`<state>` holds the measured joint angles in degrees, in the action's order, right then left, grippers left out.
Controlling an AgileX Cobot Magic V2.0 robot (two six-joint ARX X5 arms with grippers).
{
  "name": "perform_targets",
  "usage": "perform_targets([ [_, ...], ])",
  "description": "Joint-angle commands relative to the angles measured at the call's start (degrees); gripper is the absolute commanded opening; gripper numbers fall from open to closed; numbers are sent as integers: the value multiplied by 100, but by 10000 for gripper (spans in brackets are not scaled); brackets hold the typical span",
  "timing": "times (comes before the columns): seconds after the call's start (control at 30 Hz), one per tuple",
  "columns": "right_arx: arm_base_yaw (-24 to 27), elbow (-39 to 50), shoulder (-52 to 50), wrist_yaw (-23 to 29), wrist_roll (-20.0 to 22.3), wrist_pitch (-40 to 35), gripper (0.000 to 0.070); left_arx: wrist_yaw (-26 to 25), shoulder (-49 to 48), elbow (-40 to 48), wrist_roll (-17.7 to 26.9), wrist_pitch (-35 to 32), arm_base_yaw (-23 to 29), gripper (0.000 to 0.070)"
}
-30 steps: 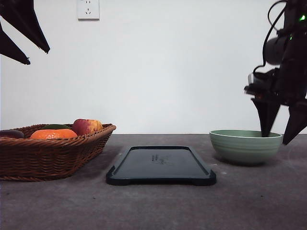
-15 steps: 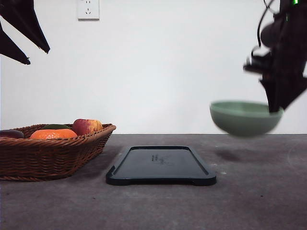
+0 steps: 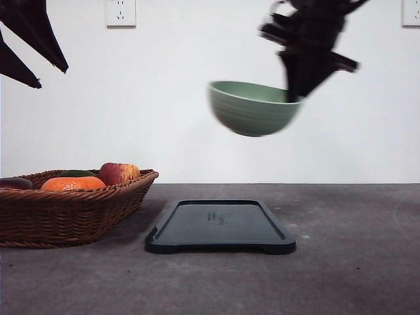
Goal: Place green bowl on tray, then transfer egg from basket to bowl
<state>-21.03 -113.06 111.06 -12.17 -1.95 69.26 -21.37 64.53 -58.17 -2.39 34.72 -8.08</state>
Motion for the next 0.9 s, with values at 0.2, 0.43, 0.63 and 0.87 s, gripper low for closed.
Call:
perform_targets([
  [0.2,-580,-172,665,215,-341,-614,0,-35,37,-138,24,-42,-9,328],
  [0.43,-596,-170,1178,212,-366,-547,0,-35,37,-138,24,-44,-11,328],
  [0.63,-571,-170,1499,208,-363,-508,0,-35,37,-138,24,-44,-9,328],
  [0.87,-565,-170,1768,220,-362,-467,0,-35,37,-138,24,-43,-9,327],
])
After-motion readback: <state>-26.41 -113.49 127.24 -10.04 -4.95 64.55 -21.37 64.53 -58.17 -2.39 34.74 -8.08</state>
